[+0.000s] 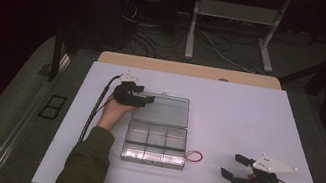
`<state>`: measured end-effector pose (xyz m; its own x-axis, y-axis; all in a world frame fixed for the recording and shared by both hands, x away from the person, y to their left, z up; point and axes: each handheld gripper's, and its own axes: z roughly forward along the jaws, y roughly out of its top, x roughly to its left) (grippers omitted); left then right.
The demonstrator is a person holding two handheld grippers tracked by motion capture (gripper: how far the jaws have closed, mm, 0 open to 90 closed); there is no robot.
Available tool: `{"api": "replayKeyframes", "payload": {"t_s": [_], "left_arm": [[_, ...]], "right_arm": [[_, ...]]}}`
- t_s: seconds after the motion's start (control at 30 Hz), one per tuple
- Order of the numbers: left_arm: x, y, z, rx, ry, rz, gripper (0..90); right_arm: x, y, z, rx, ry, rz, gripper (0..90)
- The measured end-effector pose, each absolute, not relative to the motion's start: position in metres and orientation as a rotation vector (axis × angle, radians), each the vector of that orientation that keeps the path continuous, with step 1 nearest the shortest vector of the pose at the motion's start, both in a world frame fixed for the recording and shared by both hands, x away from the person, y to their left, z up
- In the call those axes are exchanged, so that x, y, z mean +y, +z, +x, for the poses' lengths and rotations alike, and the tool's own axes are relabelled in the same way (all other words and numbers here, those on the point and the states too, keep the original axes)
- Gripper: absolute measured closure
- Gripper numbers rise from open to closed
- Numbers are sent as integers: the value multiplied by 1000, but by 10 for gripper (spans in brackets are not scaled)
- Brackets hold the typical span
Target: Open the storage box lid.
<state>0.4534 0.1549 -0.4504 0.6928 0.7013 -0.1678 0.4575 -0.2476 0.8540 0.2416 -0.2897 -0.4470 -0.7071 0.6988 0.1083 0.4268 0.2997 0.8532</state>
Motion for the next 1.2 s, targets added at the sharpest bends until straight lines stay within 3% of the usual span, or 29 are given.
{"api": "replayKeyframes", "payload": {"t_s": [1.2], "left_arm": [[157, -452, 450, 955, 285, 1935, 250]], "right_arm": [[-290, -447, 242, 2292, 1364, 1019, 244]]}}
